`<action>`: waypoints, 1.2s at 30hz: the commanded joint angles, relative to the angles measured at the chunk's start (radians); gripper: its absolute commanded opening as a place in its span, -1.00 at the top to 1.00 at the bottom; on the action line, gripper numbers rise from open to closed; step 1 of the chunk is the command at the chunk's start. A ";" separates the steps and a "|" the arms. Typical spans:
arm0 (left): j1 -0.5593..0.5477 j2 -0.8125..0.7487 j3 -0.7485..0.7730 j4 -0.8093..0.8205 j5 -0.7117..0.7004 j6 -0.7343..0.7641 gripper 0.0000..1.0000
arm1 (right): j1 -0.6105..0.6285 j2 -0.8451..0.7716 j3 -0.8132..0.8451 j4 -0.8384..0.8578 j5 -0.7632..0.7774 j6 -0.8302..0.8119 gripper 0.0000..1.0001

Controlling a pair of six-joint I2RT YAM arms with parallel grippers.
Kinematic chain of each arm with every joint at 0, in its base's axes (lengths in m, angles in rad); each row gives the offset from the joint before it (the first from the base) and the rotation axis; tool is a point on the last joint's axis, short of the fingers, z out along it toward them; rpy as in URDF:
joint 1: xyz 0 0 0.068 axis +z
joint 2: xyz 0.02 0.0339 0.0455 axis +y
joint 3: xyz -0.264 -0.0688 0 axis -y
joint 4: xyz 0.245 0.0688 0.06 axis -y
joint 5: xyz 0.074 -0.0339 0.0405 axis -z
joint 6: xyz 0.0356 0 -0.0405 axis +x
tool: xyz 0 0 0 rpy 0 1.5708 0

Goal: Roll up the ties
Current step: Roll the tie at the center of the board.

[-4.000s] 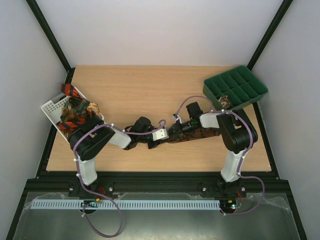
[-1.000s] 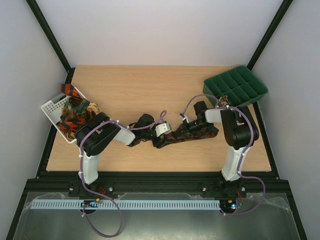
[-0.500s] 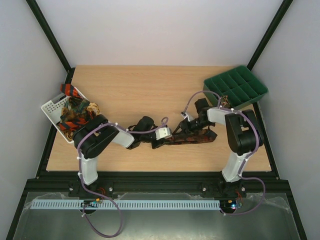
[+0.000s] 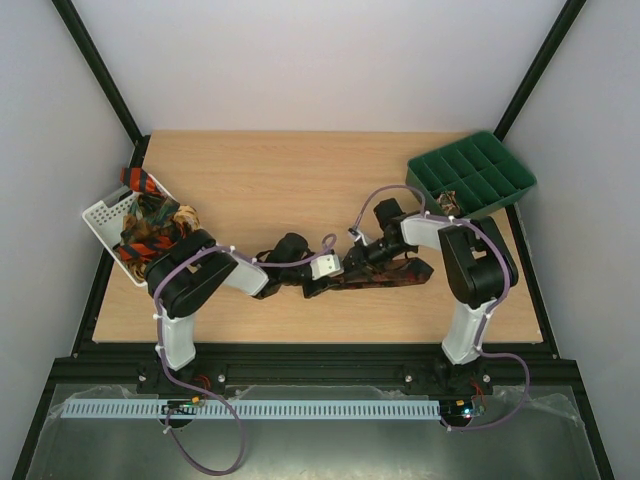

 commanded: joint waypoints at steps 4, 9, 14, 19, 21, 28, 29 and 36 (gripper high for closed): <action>-0.006 0.022 -0.026 -0.173 -0.046 0.037 0.20 | -0.020 0.068 0.012 -0.054 0.162 -0.016 0.97; 0.003 -0.028 -0.023 -0.164 -0.011 0.059 -0.26 | -0.064 0.077 -0.034 -0.091 0.179 -0.069 0.97; 0.005 -0.097 -0.026 -0.118 0.046 0.014 -0.46 | -0.113 0.119 -0.049 -0.130 0.253 -0.113 0.97; 0.000 -0.085 -0.027 -0.071 0.045 -0.037 -0.52 | -0.126 0.138 -0.033 -0.138 0.310 -0.117 0.97; -0.003 -0.069 -0.025 -0.050 0.047 -0.049 -0.55 | -0.125 0.139 -0.034 -0.120 0.295 -0.103 0.97; -0.020 -0.004 0.031 0.022 0.069 -0.133 -0.56 | -0.103 0.172 -0.020 -0.090 0.249 -0.079 0.97; -0.026 0.010 0.044 0.027 0.066 -0.143 -0.55 | -0.101 0.174 -0.019 -0.088 0.246 -0.077 0.97; -0.048 0.073 0.106 -0.010 0.027 -0.125 -0.13 | -0.095 0.172 -0.016 -0.083 0.227 -0.073 0.97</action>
